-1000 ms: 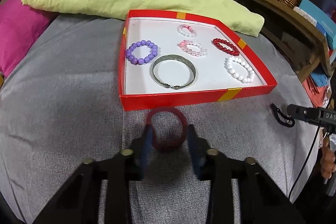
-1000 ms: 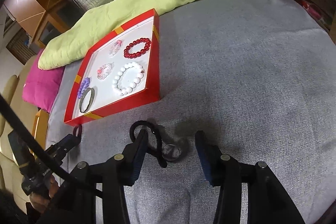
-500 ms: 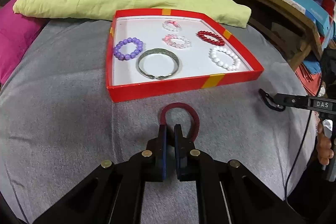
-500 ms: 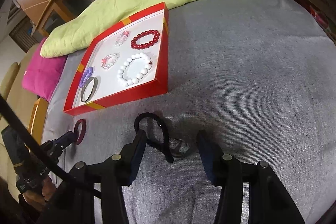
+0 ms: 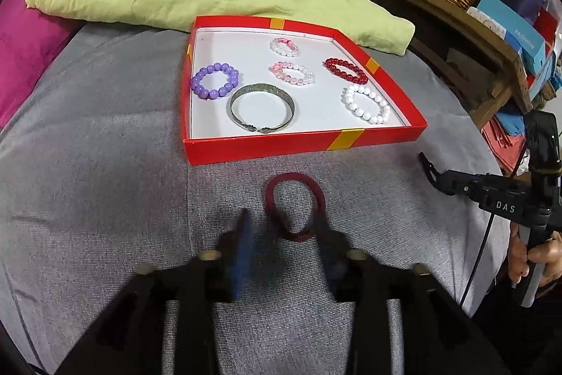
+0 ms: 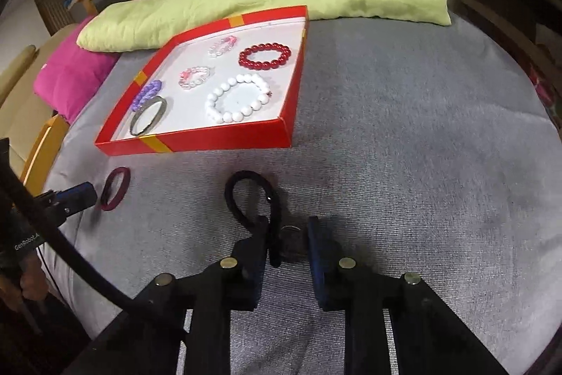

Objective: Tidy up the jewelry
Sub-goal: 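Grasp the dark red rubber bangle with the left tool while the right tool grasps the black hair tie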

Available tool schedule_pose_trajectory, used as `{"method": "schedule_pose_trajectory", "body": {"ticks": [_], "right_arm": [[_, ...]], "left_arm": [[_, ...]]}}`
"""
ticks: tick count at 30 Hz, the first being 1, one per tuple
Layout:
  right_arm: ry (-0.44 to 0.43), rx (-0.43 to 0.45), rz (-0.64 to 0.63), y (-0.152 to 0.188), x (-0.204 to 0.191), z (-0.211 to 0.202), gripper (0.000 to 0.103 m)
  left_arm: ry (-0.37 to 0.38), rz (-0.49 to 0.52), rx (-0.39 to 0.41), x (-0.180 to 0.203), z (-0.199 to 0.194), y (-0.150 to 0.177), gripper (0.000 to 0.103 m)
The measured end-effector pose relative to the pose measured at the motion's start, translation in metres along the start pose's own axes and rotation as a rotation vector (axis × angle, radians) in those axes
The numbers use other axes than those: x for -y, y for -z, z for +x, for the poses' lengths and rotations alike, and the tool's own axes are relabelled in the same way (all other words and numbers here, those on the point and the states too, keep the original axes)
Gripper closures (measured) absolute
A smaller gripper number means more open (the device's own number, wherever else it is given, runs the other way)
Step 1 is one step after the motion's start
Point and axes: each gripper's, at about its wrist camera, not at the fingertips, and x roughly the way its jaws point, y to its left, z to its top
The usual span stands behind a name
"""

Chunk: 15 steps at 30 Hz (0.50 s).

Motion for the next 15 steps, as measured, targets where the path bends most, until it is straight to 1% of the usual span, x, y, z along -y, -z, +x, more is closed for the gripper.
{"method": "schedule_pose_trajectory", "body": {"ticks": [2, 5, 8, 11, 14, 15], "right_arm": [[-0.023, 0.002, 0.003, 0.001, 0.001, -0.002, 0.082], [-0.087, 0.008, 0.035, 0.001, 0.002, -0.006, 0.083], [-0.139, 0.015, 0.063, -0.002, 0.001, -0.009, 0.083], [-0.138, -0.001, 0.062, -0.002, -0.002, -0.007, 0.083], [-0.127, -0.034, 0.047, -0.001, -0.006, -0.001, 0.082], [-0.117, -0.036, 0.039, 0.0, -0.008, 0.0, 0.082]], "left_arm": [[0.011, 0.01, 0.013, 0.003, -0.003, 0.0, 0.05], [0.004, 0.021, 0.021, 0.006, -0.002, -0.001, 0.043], [-0.011, 0.029, 0.011, 0.008, 0.003, -0.001, 0.043], [-0.039, 0.051, 0.003, 0.011, 0.008, 0.001, 0.043], [-0.054, 0.062, -0.011, 0.012, 0.014, 0.003, 0.043], [-0.063, 0.065, -0.015, 0.012, 0.016, 0.004, 0.047]]}}
